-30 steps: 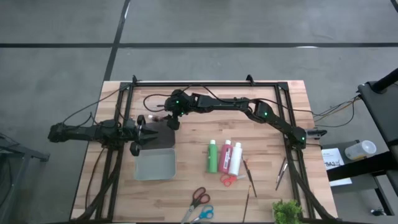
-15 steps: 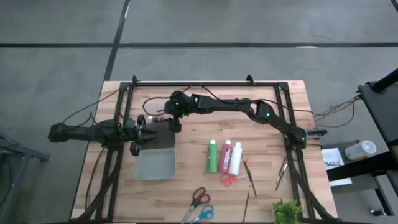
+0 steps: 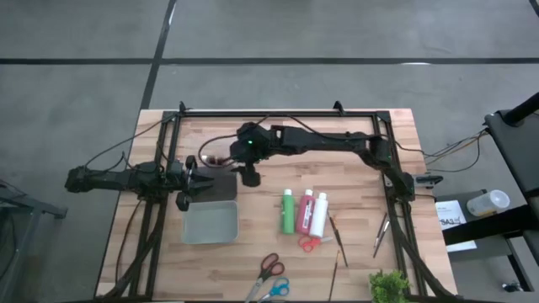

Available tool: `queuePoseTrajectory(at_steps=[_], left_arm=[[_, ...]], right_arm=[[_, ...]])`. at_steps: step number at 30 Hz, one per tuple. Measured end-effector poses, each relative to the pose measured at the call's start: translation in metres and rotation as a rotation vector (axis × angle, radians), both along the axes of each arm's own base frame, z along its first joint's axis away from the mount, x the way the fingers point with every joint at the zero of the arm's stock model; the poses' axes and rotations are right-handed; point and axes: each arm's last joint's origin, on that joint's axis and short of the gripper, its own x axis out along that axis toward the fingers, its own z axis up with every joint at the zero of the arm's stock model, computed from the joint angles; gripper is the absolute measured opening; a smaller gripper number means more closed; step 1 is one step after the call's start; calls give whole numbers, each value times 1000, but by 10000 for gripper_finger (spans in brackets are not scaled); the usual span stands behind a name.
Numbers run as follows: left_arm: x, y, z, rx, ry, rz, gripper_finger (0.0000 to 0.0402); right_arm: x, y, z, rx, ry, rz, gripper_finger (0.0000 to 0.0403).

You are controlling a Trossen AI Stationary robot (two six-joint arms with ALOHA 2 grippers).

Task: Pick & Place Paint Supplies
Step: Put the white paint bottle into the transparent bin

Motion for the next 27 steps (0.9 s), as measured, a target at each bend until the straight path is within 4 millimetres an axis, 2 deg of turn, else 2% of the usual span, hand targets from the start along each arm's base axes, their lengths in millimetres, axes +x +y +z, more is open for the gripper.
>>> queuePoseTrajectory(at_steps=[6,13,16,20,24,27], left_arm=[[0,0,0,0,1,0,130],[0,0,-1,0,6,0,130],[0,0,-1,0,6,0,130],[0,0,0,0,5,0,130],[0,0,0,0,5,0,130],[0,0,0,0,5,0,130]], right_arm=[[-45,30,10,-3,33,21,217],[-127,54,20,-97,79,-193,217],[-163,63,31,-17,28,-266,217],[-200,67,34,137,-5,-397,217],[-228,71,30,195,-27,-560,217],[-243,73,21,234,11,-673,217]])
